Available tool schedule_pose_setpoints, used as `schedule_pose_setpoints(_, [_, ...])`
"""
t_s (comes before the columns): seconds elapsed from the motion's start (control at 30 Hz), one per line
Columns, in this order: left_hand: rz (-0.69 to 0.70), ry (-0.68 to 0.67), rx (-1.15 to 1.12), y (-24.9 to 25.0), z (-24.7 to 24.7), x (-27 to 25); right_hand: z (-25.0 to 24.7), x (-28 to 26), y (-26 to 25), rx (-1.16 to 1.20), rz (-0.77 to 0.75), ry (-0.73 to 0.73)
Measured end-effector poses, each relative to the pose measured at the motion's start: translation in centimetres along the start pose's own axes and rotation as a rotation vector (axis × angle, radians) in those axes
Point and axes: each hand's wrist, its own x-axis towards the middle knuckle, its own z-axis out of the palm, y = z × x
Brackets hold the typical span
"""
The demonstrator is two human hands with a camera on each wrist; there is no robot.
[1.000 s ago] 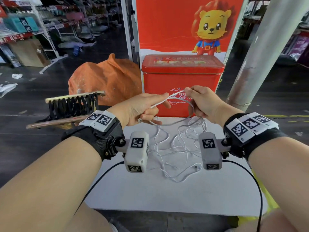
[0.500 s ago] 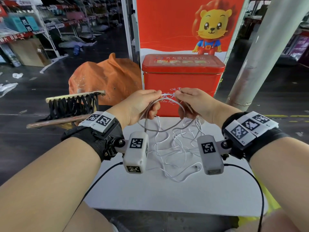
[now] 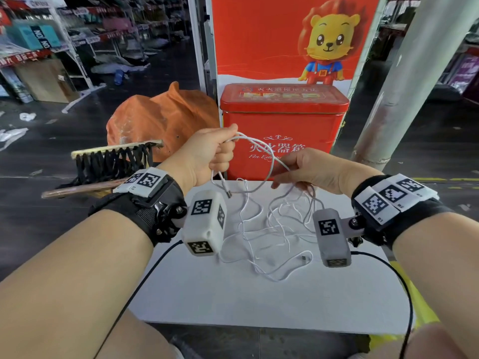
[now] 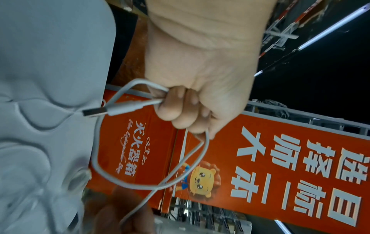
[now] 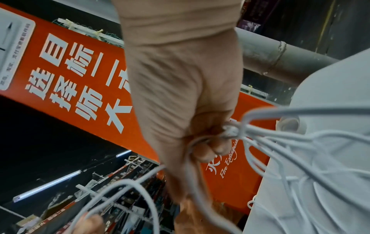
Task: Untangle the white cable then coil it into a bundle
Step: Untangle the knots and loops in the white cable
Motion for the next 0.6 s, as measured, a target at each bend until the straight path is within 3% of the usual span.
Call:
schedule_pose_setpoints(0.17, [0.041, 0.251, -0.17, 0.2, -3.1, 0.9, -1.0, 0.2, 1.9, -0.293, 0.116, 0.183])
schedule_pose_setpoints(0.3, [0.103, 0.403, -0.208, -0.2, -5.0, 1.1, -1.2, 0.0, 3.5, 0.023, 0.185, 0.215])
schedule_pose_setpoints(0.4, [0.148, 0.463, -0.138, -0.4, -5.2, 1.1, -1.5, -0.1, 3.7, 0.145, 0.186, 0.349])
schedule_pose_setpoints(0.53, [0.228, 0.583, -0.127, -0.4, -4.4, 1.0, -1.4, 0.3, 3.4, 0.148, 0.378, 0.428])
schedule_pose_setpoints(0.6, [0.242, 0.566, -0.135, -0.4, -3.9, 1.0, -0.9, 0.6, 3.4, 0.11, 0.426, 0.455])
